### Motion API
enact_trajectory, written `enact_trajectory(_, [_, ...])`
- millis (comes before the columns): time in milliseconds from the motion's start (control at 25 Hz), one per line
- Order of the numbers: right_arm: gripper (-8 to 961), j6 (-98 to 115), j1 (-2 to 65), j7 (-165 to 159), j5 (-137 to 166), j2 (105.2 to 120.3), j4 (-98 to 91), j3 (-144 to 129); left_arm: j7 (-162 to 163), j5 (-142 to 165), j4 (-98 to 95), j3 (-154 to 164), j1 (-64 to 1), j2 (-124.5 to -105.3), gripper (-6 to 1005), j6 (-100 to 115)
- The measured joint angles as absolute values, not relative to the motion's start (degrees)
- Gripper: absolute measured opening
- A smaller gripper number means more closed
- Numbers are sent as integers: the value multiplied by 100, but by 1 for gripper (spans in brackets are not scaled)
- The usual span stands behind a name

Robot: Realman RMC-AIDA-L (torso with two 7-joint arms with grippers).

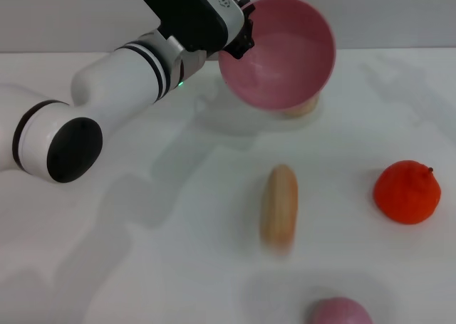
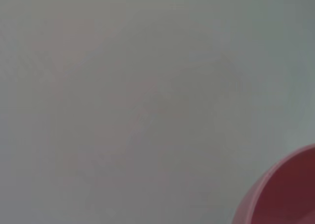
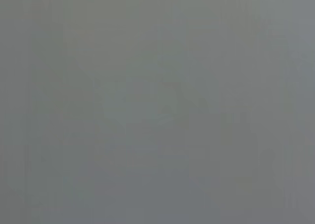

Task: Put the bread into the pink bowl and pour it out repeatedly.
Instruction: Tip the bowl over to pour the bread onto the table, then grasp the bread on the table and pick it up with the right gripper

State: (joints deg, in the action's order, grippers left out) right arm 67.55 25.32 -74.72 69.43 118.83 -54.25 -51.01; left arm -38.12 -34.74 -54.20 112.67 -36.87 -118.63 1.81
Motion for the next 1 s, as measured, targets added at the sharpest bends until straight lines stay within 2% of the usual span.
enact_trajectory(680, [499, 6656, 2622, -7283, 6989, 11883, -5333, -5225, -3484, -3534, -5113, 10568, -3940, -11853, 46, 380])
enact_trajectory(1000, [505, 6652, 2603, -7093, 6996, 11882, -5204, -5417, -2817, -3542, -5096, 9387, -4214, -11814, 45, -437])
